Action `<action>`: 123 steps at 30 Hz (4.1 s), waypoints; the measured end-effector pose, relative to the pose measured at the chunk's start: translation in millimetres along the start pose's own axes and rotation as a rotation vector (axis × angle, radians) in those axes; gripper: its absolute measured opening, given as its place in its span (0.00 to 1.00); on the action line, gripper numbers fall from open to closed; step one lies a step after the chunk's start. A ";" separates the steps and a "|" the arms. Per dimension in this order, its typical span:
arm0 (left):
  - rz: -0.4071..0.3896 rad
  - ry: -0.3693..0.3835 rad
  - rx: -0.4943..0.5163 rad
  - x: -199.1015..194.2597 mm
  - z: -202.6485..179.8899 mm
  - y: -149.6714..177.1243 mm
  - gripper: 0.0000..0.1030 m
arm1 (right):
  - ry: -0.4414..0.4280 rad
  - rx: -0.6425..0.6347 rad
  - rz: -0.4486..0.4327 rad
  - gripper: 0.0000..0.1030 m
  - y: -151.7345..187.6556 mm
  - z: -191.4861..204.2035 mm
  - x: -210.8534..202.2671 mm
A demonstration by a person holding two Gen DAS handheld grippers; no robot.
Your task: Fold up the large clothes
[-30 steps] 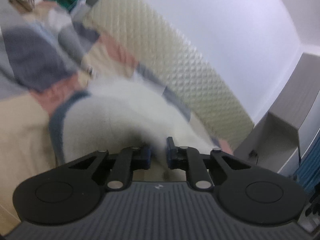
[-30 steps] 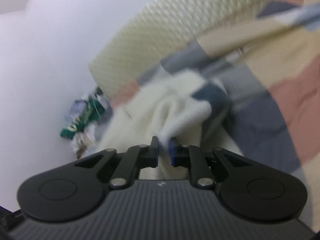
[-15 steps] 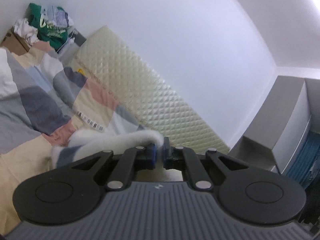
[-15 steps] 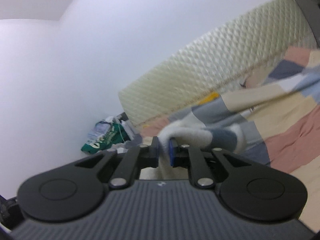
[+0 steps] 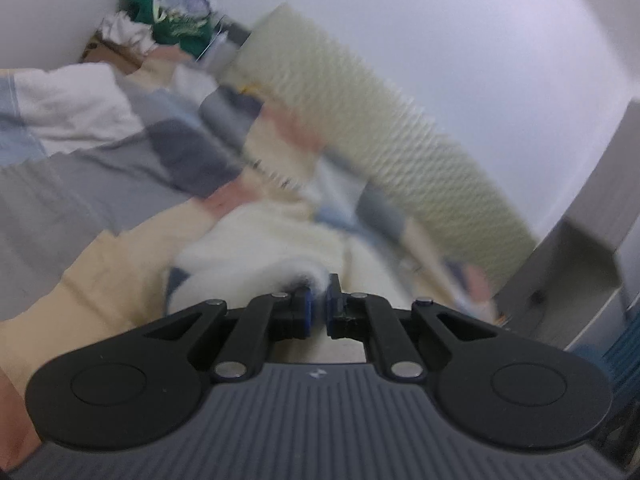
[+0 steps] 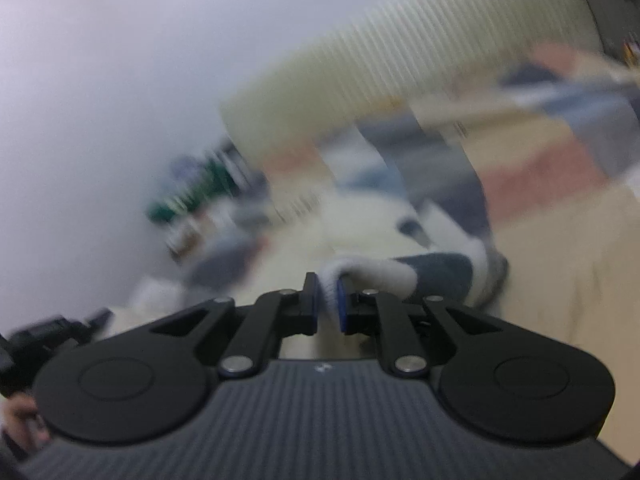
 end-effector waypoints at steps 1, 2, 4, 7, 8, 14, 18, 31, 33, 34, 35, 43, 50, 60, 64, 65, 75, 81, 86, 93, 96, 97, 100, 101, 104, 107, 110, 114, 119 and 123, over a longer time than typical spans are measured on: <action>0.017 -0.035 0.018 11.7 3.4 4.8 0.07 | 0.021 0.017 0.023 0.12 4.2 -7.9 11.9; 0.042 -0.067 0.037 21.4 6.6 11.4 0.07 | 0.040 0.033 0.047 0.12 8.0 -16.0 22.4; 0.108 -0.120 0.047 41.9 16.7 26.4 0.08 | 0.077 0.060 0.082 0.12 15.5 -30.1 40.9; 0.185 -0.168 0.046 77.7 29.4 43.6 0.08 | 0.139 0.093 0.134 0.12 32.4 -49.7 64.0; 0.195 -0.176 0.059 85.0 31.1 46.9 0.08 | 0.146 0.100 0.143 0.12 35.7 -54.3 71.9; 0.200 -0.155 0.052 88.9 30.6 48.9 0.17 | 0.120 0.119 0.119 0.15 40.6 -50.8 67.3; 0.223 -0.085 -0.007 70.7 21.4 49.8 0.61 | 0.104 0.189 0.117 0.27 40.8 -47.2 47.4; 0.348 -0.140 -0.083 6.5 11.2 84.4 0.71 | 0.056 0.330 0.145 0.78 77.8 -20.9 -23.4; 0.385 -0.142 -0.104 5.6 11.9 94.0 0.73 | 0.057 0.319 0.178 0.78 89.2 -15.4 -23.9; 0.420 -0.135 -0.123 7.0 12.7 101.6 0.73 | 0.054 0.313 0.209 0.78 97.0 -11.9 -21.0; 0.457 -0.128 -0.146 9.2 13.7 110.0 0.73 | 0.050 0.313 0.246 0.78 105.2 -8.9 -16.4; 0.538 -0.048 -0.201 41.6 10.4 129.9 0.71 | -0.017 0.365 0.411 0.78 142.8 2.0 24.4; 0.361 0.204 -0.180 31.7 -22.4 87.9 0.71 | -0.237 0.387 0.279 0.77 101.6 30.7 13.4; 0.216 0.576 -0.335 2.7 -49.5 48.0 0.72 | -0.507 0.454 0.091 0.77 38.9 43.5 -22.2; 0.275 0.484 -0.313 15.3 -49.6 65.1 0.71 | -0.577 0.443 0.074 0.77 33.0 53.0 -27.5; 0.292 0.454 -0.292 18.0 -48.8 70.7 0.69 | -0.592 0.445 0.075 0.77 32.7 53.1 -28.9; 0.224 0.280 -0.274 22.6 -17.7 66.7 0.13 | -0.252 0.388 0.101 0.27 51.7 5.2 13.6; 0.115 0.305 -0.184 -4.2 -32.7 45.4 0.12 | -0.255 0.290 0.032 0.15 47.5 18.3 -0.8; -0.011 0.385 -0.109 -44.1 -57.5 0.0 0.12 | -0.338 0.176 -0.084 0.14 22.1 56.2 -47.4; -0.145 0.437 0.010 -109.9 -119.5 -95.4 0.12 | -0.426 0.062 -0.200 0.14 -50.9 115.1 -121.1; -0.211 0.469 0.085 -141.9 -156.4 -153.6 0.13 | -0.476 -0.007 -0.262 0.14 -96.5 156.8 -158.4; -0.226 0.476 0.104 -148.0 -168.5 -171.3 0.13 | -0.487 -0.025 -0.276 0.14 -109.7 167.6 -167.8; -0.274 0.498 0.155 -169.9 -199.8 -227.8 0.13 | -0.528 -0.072 -0.320 0.14 -153.5 201.6 -199.6; -0.284 0.504 0.162 -175.6 -208.9 -245.1 0.13 | -0.541 -0.086 -0.333 0.14 -167.9 212.3 -209.7; -0.314 0.513 0.167 -193.3 -234.9 -293.4 0.13 | -0.563 -0.143 -0.372 0.14 -204.3 242.5 -231.6; -0.333 0.521 0.176 -205.1 -257.4 -327.9 0.13 | -0.565 -0.187 -0.420 0.15 -236.2 264.7 -247.0; -0.326 0.492 0.203 -198.1 -271.4 -347.8 0.13 | -0.555 -0.196 -0.449 0.15 -262.7 273.1 -248.3; -0.273 0.439 0.217 -143.2 -267.7 -341.4 0.13 | -0.479 -0.190 -0.422 0.15 -275.7 261.4 -215.7; -0.117 0.365 0.190 -24.3 -224.8 -295.6 0.13 | -0.315 -0.177 -0.314 0.15 -256.7 205.6 -119.9; -0.034 0.296 0.196 84.7 -189.5 -257.2 0.13 | -0.229 -0.116 -0.251 0.15 -238.8 143.3 -30.0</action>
Point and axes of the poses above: each gripper's, at about its wrist camera, not at the fingertips, and x roughly the way its jaws point, z to its left, y to its underside, the point moved 9 cm from there along x, roughly the way its jaws point, and after that the axes turned 8 degrees about x, right-handed, at the moved point
